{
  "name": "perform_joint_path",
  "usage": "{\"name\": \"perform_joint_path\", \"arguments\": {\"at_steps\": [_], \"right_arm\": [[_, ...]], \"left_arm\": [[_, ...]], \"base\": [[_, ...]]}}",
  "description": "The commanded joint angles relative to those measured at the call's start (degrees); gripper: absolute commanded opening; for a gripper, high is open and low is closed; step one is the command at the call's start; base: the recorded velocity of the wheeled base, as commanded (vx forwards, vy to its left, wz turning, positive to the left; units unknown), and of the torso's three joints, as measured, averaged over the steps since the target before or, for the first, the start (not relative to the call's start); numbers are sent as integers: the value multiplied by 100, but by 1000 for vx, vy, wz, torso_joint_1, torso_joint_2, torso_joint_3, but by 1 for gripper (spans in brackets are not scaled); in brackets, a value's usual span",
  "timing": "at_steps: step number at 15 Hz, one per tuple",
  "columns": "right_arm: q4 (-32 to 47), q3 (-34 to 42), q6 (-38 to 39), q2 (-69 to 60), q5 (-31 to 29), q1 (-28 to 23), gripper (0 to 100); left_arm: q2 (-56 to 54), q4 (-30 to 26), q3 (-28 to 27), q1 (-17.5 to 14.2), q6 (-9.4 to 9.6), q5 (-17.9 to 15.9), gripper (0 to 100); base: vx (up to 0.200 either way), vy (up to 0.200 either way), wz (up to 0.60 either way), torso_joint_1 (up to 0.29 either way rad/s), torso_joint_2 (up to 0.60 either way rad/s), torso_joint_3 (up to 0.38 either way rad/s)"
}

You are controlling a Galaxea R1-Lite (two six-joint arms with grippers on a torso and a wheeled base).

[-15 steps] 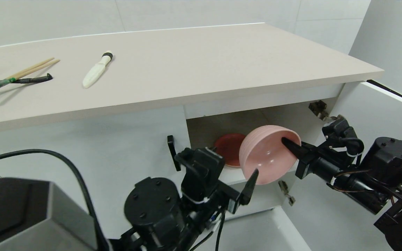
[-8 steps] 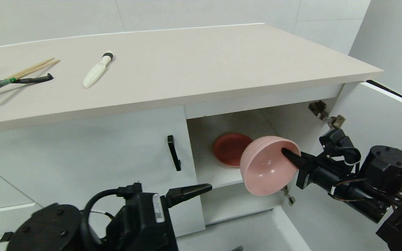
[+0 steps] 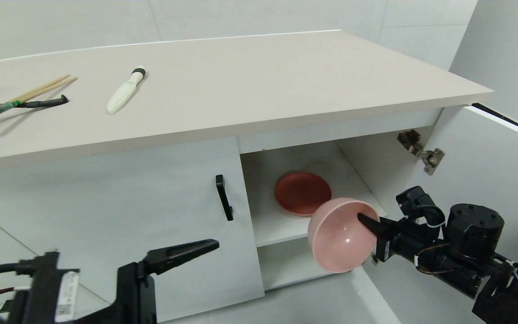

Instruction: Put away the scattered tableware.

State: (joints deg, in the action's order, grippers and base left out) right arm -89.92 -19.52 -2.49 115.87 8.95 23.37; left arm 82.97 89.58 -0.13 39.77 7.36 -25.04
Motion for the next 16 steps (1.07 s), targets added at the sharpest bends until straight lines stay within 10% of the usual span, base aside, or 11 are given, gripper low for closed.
{"name": "perform_joint_path", "arguments": {"at_steps": [1,4,7,14,16], "right_arm": [[-8,-123,126,208,2,-43,0],[-8,-659,486,313,2,-131,0],[27,-1107,504,542,10,-140,0],[1952,-2970,512,647,-7,-87,0],[2075,-3023,512,718,-7,-78,0]], "left_arm": [[-976,-362,13,-127,2,676,100],[-2399,-1751,13,-153,-42,1291,100],[-4526,-4132,13,-1252,-42,1273,100],[-6759,-7279,13,-3089,-534,1309,100],[-6996,-8105,13,-3432,-499,2029,100]], "base": [[0,0,0,0,0,0],[0,0,0,0,0,0],[0,0,0,0,0,0],[0,0,0,0,0,0],[0,0,0,0,0,0]]}}
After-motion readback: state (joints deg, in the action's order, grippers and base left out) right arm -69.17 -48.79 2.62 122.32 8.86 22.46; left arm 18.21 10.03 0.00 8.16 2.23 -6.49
